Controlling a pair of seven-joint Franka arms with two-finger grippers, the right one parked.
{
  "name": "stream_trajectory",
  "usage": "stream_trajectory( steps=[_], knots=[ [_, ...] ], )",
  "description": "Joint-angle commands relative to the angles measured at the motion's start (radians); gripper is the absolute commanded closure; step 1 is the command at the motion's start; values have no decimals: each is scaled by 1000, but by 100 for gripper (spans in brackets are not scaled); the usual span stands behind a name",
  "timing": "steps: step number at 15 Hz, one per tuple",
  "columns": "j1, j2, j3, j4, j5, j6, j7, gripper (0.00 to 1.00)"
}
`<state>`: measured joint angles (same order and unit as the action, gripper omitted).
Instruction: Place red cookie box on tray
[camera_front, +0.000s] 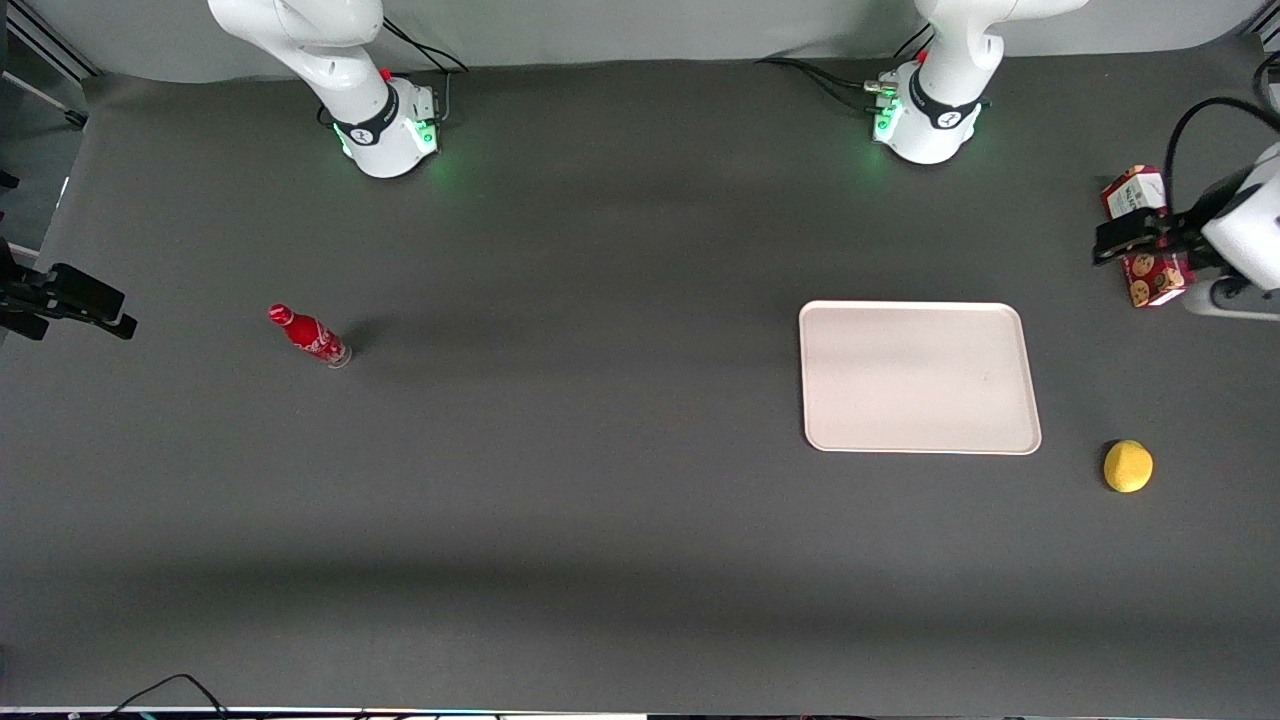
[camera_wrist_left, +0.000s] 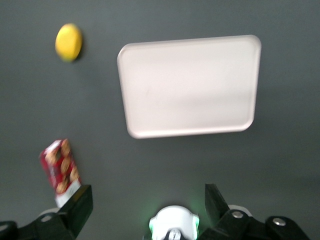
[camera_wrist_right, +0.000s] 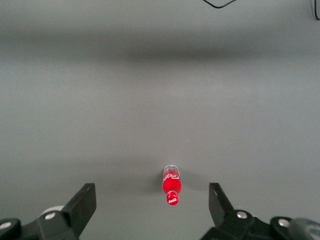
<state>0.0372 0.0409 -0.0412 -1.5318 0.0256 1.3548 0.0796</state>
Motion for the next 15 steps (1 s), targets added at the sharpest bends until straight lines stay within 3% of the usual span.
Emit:
stream_trajectory(
  steps=[1,2,4,7,10,15],
  knots=[
    [9,-102,156,7,83,-147,148,0],
    [9,-116,212,2,133,-161,234,0],
    [9,-113,349,-39,168,-108,384,0],
    [12,-116,524,-229,215,114,592,0],
    [18,-93,651,-468,229,408,725,0],
    [21,-46,754,-809,203,840,740,0]
  ],
)
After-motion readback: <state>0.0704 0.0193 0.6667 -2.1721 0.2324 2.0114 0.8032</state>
